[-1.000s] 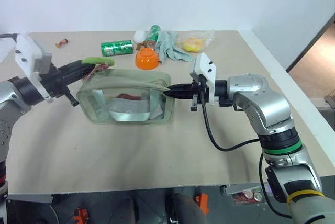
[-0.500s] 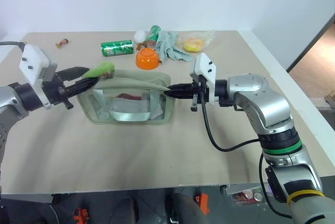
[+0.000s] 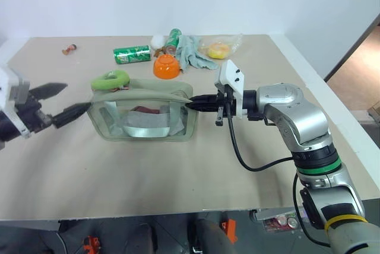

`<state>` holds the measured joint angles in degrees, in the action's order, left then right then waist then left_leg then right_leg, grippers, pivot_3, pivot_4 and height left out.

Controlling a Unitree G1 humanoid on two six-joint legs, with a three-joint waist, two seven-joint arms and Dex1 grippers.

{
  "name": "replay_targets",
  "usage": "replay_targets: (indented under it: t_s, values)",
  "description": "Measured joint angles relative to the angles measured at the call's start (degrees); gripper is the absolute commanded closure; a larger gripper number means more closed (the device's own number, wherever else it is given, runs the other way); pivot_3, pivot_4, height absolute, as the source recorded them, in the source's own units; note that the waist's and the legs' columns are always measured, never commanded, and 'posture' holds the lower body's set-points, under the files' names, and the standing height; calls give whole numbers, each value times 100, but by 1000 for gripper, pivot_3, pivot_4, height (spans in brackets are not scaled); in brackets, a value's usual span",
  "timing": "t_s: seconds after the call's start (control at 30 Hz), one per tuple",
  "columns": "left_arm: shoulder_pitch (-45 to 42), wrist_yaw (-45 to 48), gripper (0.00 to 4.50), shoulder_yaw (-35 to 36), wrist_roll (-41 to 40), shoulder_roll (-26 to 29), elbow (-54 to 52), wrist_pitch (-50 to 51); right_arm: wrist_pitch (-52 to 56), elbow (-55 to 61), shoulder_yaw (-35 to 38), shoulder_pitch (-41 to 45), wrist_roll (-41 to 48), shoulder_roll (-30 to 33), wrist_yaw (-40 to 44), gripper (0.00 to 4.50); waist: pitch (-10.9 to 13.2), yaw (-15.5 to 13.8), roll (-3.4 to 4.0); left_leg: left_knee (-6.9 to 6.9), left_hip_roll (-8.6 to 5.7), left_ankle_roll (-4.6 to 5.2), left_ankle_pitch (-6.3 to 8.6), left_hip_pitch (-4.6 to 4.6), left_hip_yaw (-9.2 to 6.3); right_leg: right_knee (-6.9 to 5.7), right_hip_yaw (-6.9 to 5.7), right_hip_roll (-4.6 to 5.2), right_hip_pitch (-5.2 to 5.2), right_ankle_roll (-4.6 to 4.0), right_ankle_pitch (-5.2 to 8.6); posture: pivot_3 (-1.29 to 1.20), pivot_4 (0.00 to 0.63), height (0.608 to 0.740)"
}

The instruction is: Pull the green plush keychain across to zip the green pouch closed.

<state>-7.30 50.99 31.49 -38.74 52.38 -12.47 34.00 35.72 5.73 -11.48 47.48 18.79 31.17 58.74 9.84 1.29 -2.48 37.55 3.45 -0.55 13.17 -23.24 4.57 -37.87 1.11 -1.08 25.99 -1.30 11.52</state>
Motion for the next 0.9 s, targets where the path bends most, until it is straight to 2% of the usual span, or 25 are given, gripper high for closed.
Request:
replay_targets:
  t_s: [0.43, 0.6, 0.83, 0.9]
  values:
    - [-362, -89, 32, -924, 368, -444, 54, -492, 34, -38, -6, 32, -5, -36, -13, 4500, -1, -8, -1, 0, -3, -5, -4, 4, -1, -15, 2, -4, 1, -10, 5, 0, 150, 740]
    - [-532, -96, 1485, -1120, 585, -629, 313, -806, 61, -36, -6, 33, -5, -38, -23, 4500, -1, -8, -1, 0, -2, -5, -4, 3, -1, -18, 2, -6, 0, -13, 7, 0, 150, 740]
    - [-621, -67, 3966, -1140, 688, -654, 413, -930, 71, -36, -6, 31, -3, -32, -36, 4500, -1, -8, -2, 0, -2, -5, -4, 3, -2, -18, 2, -4, 0, -13, 7, 0, 150, 740]
    - [-633, -42, 4500, -1148, 680, -654, 401, -929, 202, -34, 12, 32, 108, -32, 16, 3774, -1, -8, -2, 0, -1, -5, -4, 3, -3, -18, 2, -4, -1, -12, 7, 0, 150, 740]
